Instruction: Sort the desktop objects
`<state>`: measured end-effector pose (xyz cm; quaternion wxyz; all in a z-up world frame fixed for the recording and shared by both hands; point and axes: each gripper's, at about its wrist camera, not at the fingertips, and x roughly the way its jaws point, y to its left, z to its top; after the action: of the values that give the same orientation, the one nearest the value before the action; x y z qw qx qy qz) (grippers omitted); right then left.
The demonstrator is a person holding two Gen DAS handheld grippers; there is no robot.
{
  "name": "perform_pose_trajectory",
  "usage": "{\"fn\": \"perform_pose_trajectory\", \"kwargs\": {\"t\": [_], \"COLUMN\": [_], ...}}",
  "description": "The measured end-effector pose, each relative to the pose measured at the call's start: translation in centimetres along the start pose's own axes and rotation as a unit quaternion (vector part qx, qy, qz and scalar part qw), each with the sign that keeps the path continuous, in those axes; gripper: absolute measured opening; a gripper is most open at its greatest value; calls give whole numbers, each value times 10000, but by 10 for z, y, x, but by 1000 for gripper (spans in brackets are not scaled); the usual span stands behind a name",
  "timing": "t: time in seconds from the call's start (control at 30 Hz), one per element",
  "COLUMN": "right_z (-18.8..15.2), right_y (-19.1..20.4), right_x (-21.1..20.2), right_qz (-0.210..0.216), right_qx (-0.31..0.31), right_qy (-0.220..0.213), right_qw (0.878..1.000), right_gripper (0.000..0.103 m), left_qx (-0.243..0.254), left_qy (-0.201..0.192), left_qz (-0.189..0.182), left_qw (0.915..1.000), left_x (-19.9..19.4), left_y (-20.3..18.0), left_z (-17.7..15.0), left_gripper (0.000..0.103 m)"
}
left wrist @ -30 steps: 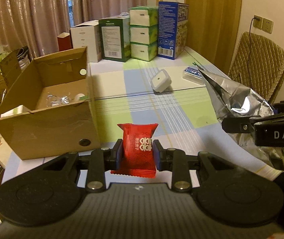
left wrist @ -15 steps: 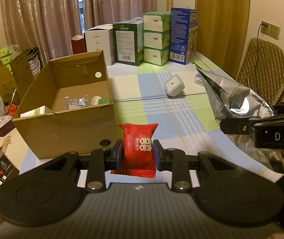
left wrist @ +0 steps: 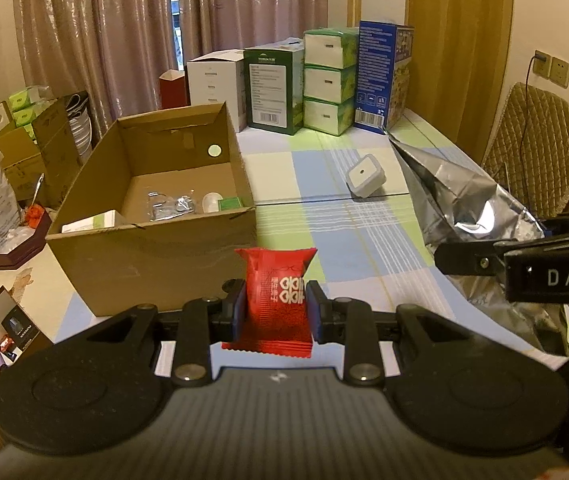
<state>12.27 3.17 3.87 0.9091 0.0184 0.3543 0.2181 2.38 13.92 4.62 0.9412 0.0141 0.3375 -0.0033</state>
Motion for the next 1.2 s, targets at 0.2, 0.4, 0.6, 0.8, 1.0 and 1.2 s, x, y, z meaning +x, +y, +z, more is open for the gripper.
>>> {"fn": "perform_pose_trajectory", "kwargs": {"t": [0.2,0.4,0.6,0.8,1.0,1.2], "right_z": [10,22,33,43,53,64], "right_y": [10,25,43,58,69,73], "right_x": [4,12,21,31,40,50], "right_qz": [137,268,399,505,574,562], "right_qx": [37,-22,-134,-184,-229,-247], "right_qy": [-47,-82,-102,-113,-123,-136], "right_qw": [9999,9996,9991,9985,9980,9980], "right_gripper": [47,47,47,47,47,47], "left_qx": [-41,-68,-63,-67,-79,-79], "left_qy": [-41,-89,-115,-150,-200,-214], "left_qz": [88,228,363,434,456,472], "left_qw": [9999,9997,9993,9989,9987,9986], "left_x": [-2,-6,-9,-10,-11,-6], "left_y": [13,31,48,62,73,82], "left_z": [5,12,19,29,37,43], "left_gripper": [26,26,26,26,26,26]}}
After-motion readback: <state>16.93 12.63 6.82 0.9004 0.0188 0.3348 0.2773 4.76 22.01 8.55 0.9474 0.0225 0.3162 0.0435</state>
